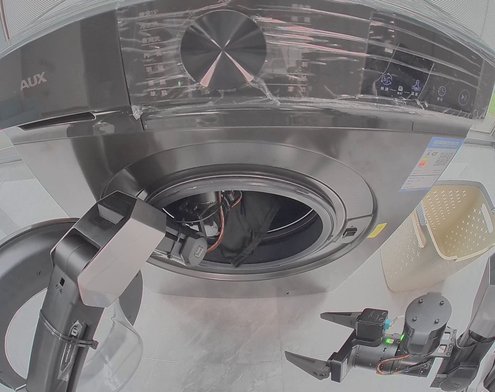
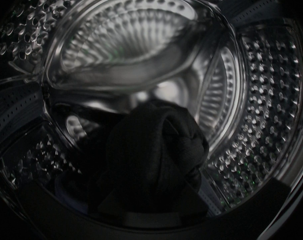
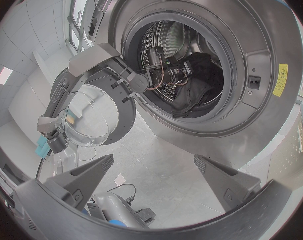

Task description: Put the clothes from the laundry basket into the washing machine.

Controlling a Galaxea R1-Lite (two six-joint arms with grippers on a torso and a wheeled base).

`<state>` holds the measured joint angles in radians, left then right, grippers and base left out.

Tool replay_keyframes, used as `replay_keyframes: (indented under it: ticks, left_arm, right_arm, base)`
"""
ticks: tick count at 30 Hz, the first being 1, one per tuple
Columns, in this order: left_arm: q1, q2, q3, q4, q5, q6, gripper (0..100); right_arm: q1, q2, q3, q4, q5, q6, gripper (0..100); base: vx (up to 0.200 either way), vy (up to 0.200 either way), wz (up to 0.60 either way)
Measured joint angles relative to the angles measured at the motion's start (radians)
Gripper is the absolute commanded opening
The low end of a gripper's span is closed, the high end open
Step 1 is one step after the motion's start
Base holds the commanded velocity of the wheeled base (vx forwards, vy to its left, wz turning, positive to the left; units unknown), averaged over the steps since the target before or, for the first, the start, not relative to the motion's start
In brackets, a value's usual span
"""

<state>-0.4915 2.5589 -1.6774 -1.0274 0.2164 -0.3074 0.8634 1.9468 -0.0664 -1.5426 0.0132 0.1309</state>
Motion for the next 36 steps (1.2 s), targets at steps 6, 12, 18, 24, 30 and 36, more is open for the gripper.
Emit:
replay_keyframes:
  ticks: [6,12,18,24,30,36]
  left_arm:
    - [0.024,0.042,-0.076,-0.031,0.029,-0.003,100]
    - [0.026,0.039,-0.018,-0.031,0.027,-0.017,100]
    - [0.004,-0.018,0.150,0.021,-0.024,-0.022,100]
    - [-0.024,-0.078,0.323,0.067,-0.076,0.059,100]
    - [-0.032,-0.077,0.357,0.070,-0.085,0.091,100]
    - [-0.027,-0.071,0.359,0.074,-0.087,0.090,0]
  right_arm:
    - [0.001,0.009,-0.001,0.000,0.000,0.001,100]
    - [0.003,0.013,0.000,0.000,-0.001,0.001,100]
    - [0.001,0.014,0.001,0.000,-0.001,0.001,100]
    - [0.001,0.014,0.001,0.000,-0.001,0.001,100]
    - [0.000,0.015,0.003,0.000,-0.001,0.001,100]
    - [0.001,0.015,0.001,0.000,-0.001,0.001,100]
  base:
    - [0.000,0.000,0.00]
    - [0.000,0.000,0.00]
    - [0.000,0.000,0.00]
    - [0.000,0.000,0.00]
    - [0.000,0.000,0.00]
    - [0.000,0.000,0.00]
